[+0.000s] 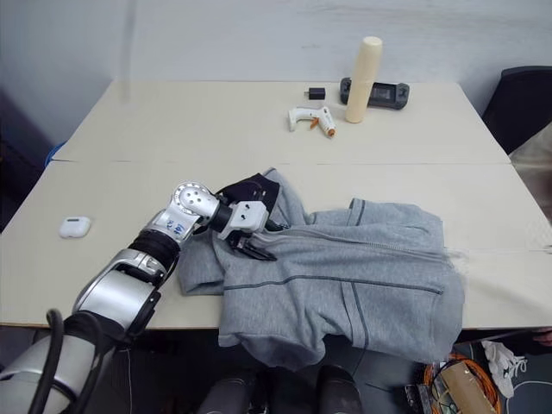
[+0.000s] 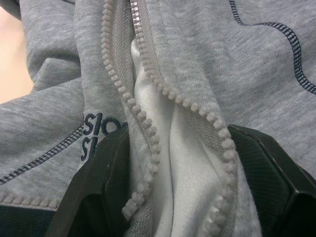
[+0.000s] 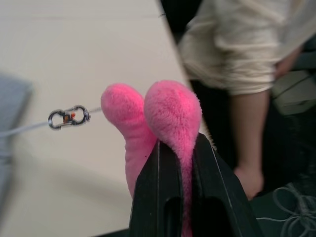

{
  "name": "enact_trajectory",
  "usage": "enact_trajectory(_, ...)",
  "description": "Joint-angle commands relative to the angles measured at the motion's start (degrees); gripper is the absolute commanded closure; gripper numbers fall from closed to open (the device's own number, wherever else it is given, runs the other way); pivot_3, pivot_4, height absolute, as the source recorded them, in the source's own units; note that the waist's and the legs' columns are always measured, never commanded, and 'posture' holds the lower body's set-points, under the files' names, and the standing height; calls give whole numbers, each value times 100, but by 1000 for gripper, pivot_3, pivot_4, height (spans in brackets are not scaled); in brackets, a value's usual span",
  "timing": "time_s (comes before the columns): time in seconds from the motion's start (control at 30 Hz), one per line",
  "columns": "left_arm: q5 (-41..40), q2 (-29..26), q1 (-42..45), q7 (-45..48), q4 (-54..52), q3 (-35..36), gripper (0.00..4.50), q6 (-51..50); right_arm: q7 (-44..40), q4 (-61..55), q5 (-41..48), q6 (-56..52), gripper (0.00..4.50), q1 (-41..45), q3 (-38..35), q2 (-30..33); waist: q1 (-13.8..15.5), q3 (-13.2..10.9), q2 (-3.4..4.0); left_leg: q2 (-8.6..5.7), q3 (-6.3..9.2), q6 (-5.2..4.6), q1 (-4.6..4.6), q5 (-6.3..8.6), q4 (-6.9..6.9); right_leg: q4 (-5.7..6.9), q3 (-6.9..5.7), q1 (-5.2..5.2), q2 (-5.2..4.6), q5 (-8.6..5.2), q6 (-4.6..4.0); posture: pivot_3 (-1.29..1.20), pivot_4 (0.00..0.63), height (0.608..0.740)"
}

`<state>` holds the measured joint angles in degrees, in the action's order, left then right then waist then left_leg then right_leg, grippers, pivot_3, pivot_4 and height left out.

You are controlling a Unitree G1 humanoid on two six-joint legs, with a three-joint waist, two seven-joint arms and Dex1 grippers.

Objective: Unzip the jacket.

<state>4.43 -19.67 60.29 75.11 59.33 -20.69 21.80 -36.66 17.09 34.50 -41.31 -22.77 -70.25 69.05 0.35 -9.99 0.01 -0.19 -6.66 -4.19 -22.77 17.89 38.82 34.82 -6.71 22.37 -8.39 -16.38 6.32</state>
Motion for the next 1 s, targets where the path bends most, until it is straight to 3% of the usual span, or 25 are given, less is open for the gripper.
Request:
enact_trajectory(0.03, 460, -388, -193, -261, 345, -83, 1350, -129, 410, 1471, -581, 914, 4500, 564, -348, 550, -35, 6, 11, -1, -2, 0, 3, -1, -5, 0, 2, 0, -1, 0, 0, 0, 150, 740)
enact_trajectory(0.27, 390, -454, -331, -286, 180, -54, 1350, -149, 648, 2534, -901, 1727, 4500, 1755, 421, 789, -26, 8, 17, -8, -19, 33, 30, -28, -53, -13, 16, -6, -9, -1, -2, 0, 150, 740)
enact_trajectory(0.37, 238, -430, -395, -165, 26, 46, 1350, -287, -232, 1431, -473, 1160, 4500, 1894, 1204, 266, -44, 10, 19, -9, -20, 35, 30, -29, -59, -19, 17, -5, -10, -1, -2, 0, 150, 740)
enact_trajectory(0.43, -17, -362, -406, 2, -131, 242, 1350, -657, -380, 492, -173, 824, 4500, 2023, 1631, -128, -113, 9, 11, -2, -19, 47, 49, -33, -69, -25, 17, -18, -1, -1, -3, 0, 150, 740)
enact_trajectory(0.63, -899, -365, -614, 606, -1339, 840, 1350, -2099, 151, -1805, 640, -101, 4500, 3265, 3206, -1385, -233, 21, 58, 5, -20, 57, 52, -33, -80, -13, 22, -10, 7, -3, -4, 0, 150, 740)
enact_trajectory(0.77, -1471, -568, -925, 719, -2693, 1147, 1350, -3312, 456, -2462, 668, -471, 4500, 3739, 3970, -1858, -98, 12, 52, 8, -6, 84, 5, -61, -74, 24, 13, 28, 24, -10, -17, 0, 150, 740)
enact_trajectory(0.97, -2323, -1286, -1406, 766, -4413, 1635, 0, -4893, 68, -2731, 852, -937, 2673, 3916, 4225, -1600, 62, 0, 34, -3, 10, 52, -54, -49, -13, 18, 1, 44, 48, -6, -10, 0, 150, 740)
enact_trajectory(1.0, -2441, -1472, -1473, 740, -4610, 1770, 0, -5076, -116, -2779, 951, -1063, 2311, 3876, 4071, -1402, 77, -3, 37, -5, 10, 46, -54, -45, -2, 17, 1, 37, 45, -3, -5, 0, 150, 740)
